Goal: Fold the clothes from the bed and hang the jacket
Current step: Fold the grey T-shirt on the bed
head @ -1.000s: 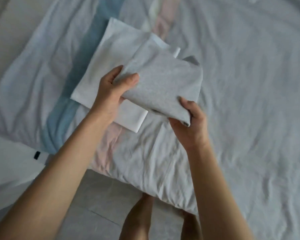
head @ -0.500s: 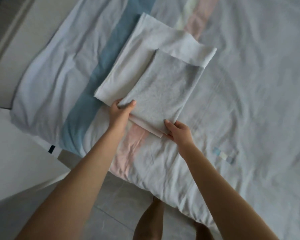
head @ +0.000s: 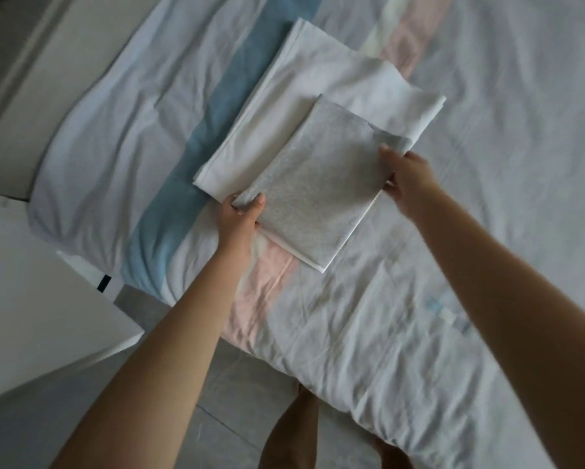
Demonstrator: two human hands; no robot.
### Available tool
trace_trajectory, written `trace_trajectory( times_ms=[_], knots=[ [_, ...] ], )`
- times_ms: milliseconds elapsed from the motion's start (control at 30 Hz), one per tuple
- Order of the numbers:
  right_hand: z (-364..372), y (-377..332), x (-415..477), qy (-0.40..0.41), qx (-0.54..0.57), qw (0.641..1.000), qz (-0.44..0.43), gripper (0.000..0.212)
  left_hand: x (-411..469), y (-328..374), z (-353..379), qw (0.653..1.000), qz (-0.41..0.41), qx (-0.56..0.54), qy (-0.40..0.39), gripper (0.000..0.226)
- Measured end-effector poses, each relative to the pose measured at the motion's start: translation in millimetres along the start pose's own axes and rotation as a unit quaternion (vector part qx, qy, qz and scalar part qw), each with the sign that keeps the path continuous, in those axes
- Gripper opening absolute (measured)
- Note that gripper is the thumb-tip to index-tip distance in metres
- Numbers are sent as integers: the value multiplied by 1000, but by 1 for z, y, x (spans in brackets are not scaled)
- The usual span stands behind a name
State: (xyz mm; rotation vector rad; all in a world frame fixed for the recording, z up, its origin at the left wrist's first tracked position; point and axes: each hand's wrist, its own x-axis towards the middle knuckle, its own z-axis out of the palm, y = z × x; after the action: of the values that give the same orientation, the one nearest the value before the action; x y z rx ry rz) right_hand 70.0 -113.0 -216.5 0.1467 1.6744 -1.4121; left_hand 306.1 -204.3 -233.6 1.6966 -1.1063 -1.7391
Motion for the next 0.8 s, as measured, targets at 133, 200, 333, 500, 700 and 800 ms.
trace_trajectory(
  times_ms=[133, 200, 333, 500, 700, 800],
  knots=[
    [-4, -23, 20, 23, -138, 990, -19, 21, 3, 5, -3, 1000, -7, 7, 2, 22],
    [-2, -20, 17, 54, -162, 985, -37, 16, 1, 5, -1, 1000, 3, 13, 18, 30],
    [12, 9, -9, 177, -422, 831, -317, 45, -22, -2, 13, 933, 235, 214, 168, 62],
    [41, 38, -7, -193, -693, 394, -572, 56, -42, -22, 32, 746, 371, 552, 25, 89],
    [-2, 9, 30, -1, -703, 623, -342, 63, -18, -21, 22, 741, 217, 631, -81, 137],
    [-15, 26, -6, -83, -732, 499, -457, 62, -18, -17, 22, 738, 200, 638, -93, 144]
  ],
)
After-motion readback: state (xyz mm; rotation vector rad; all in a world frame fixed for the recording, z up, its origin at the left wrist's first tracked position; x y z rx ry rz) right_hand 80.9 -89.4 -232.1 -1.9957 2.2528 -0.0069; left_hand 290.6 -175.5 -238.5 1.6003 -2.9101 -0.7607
